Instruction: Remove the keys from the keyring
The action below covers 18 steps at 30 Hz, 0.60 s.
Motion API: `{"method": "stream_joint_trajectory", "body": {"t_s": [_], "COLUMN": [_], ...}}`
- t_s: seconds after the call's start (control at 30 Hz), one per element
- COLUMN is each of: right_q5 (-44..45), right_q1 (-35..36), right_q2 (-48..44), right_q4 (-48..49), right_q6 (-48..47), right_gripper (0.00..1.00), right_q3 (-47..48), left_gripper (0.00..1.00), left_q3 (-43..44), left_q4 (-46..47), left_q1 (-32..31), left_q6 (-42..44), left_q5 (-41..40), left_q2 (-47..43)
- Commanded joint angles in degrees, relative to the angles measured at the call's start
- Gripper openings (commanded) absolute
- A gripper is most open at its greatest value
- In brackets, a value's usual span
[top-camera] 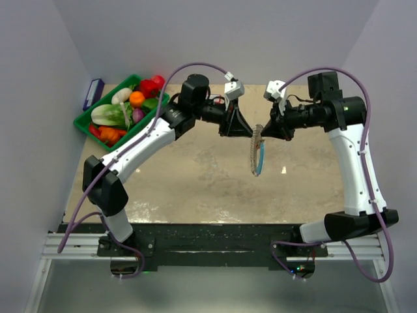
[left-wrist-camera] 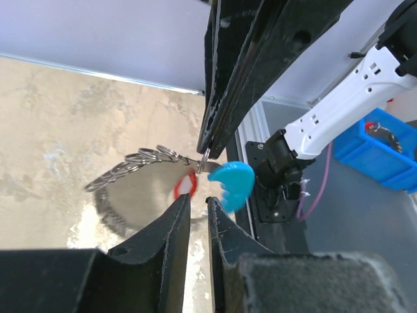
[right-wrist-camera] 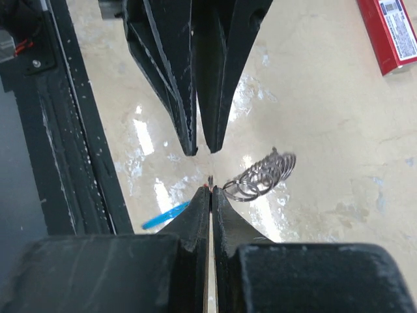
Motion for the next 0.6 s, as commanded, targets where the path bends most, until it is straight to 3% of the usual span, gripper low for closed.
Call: {"method": "stream_joint_trajectory", "body": {"t_s": [0.0,0.3,0.57], "right_q5": [3.6,10.0,10.8], "right_q1": [1.2,7.8,8.1], "right_q2": [-0.8,-1.4,-1.9], "right_q4": [-4.4,-4.5,-4.5], "right_q6": [-2.0,-1.5,-1.7], "right_gripper": [0.0,0.0,0.0], "right_q3": [1.4,0.5,1.3], "left_gripper": [0.22,0.23,0.23], "left_q3": [4.5,7.2,5.7], "left_q4": [-3.2,-7.3,-7.6], "left_q1": [-0.1,-3.4,-3.6], "left_q6": [4.1,8.2,8.7], "left_q5": [-1.8,-3.5,-1.9], "left_q2": [-1.0,1.0,0.5]}}
